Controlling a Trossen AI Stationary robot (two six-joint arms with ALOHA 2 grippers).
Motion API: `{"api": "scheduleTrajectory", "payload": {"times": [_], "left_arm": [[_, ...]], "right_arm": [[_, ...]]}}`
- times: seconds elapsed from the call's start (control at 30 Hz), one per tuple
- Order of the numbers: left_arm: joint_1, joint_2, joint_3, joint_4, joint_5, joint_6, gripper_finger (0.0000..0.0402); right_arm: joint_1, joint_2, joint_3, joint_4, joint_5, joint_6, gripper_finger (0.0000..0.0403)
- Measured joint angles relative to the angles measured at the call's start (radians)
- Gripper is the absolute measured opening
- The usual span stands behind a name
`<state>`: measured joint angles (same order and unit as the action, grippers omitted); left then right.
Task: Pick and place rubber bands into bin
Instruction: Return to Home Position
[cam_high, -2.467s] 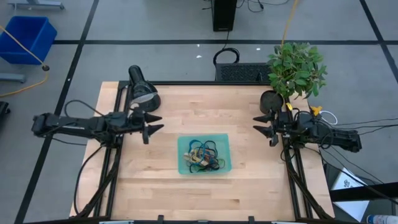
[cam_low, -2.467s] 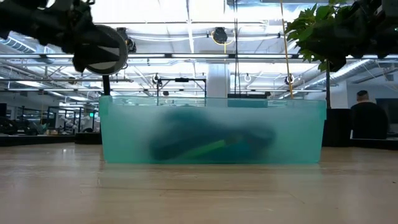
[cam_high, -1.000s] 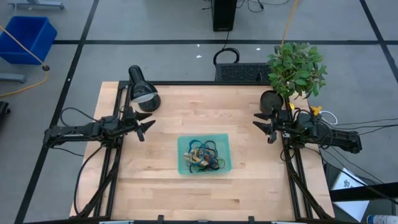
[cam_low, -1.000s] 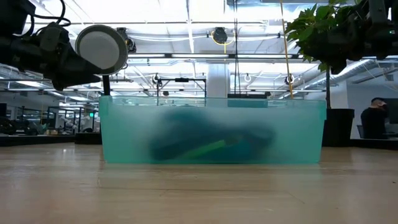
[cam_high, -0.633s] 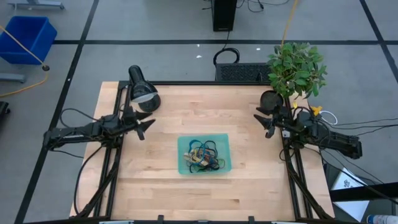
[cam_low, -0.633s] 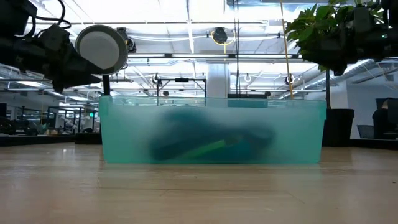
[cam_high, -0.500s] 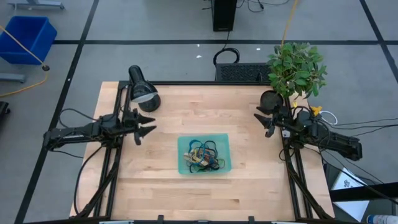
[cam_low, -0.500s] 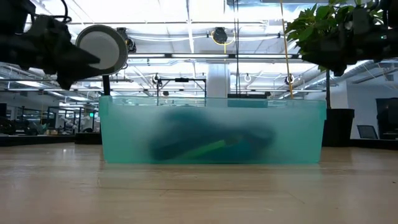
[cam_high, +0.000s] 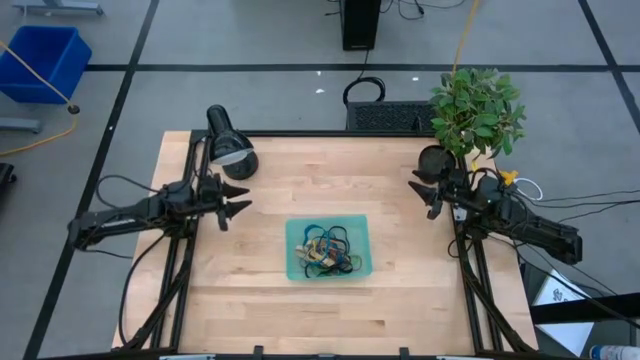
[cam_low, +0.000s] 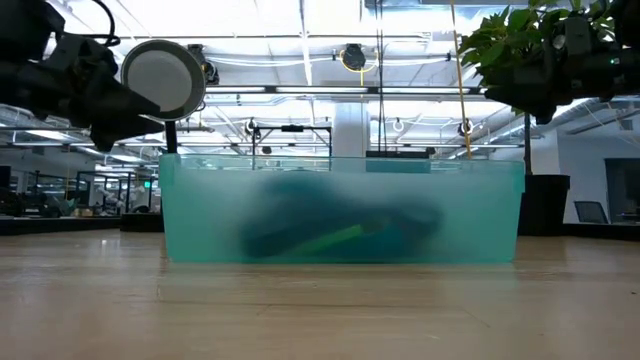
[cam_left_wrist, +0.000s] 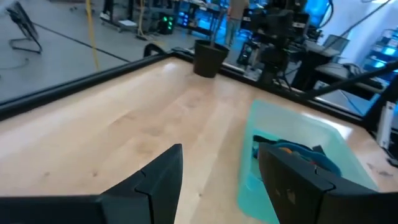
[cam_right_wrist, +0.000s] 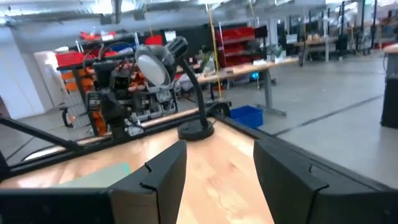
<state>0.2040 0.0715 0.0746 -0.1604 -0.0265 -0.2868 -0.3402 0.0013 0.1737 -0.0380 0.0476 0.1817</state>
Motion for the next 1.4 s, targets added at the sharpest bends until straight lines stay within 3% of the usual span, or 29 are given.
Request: {"api": "scheduleTrajectory", "payload": {"times": [0.27,0.6,0.87,1.4], "left_arm": [[0.047,0.000,0.000,0.039,-0.020,0.031,0.0214],[0.051,0.000,0.000,0.053,-0.035,0.110,0.0214],[0.051,0.000,0.000,0.053,-0.035,0.117,0.0214],[0.051,0.000,0.000,0.052,-0.035,0.116,0.0214]], "right_arm": [[-0.001,0.000,-0.152,0.270,-0.023,0.021,0.0180],[-0.001,0.000,-0.149,0.235,-0.024,0.026,0.0180],[-0.001,0.003,-0.151,0.056,-0.028,0.074,0.0180],[-0.001,0.011,-0.152,0.075,-0.026,0.094,0.0180]]}}
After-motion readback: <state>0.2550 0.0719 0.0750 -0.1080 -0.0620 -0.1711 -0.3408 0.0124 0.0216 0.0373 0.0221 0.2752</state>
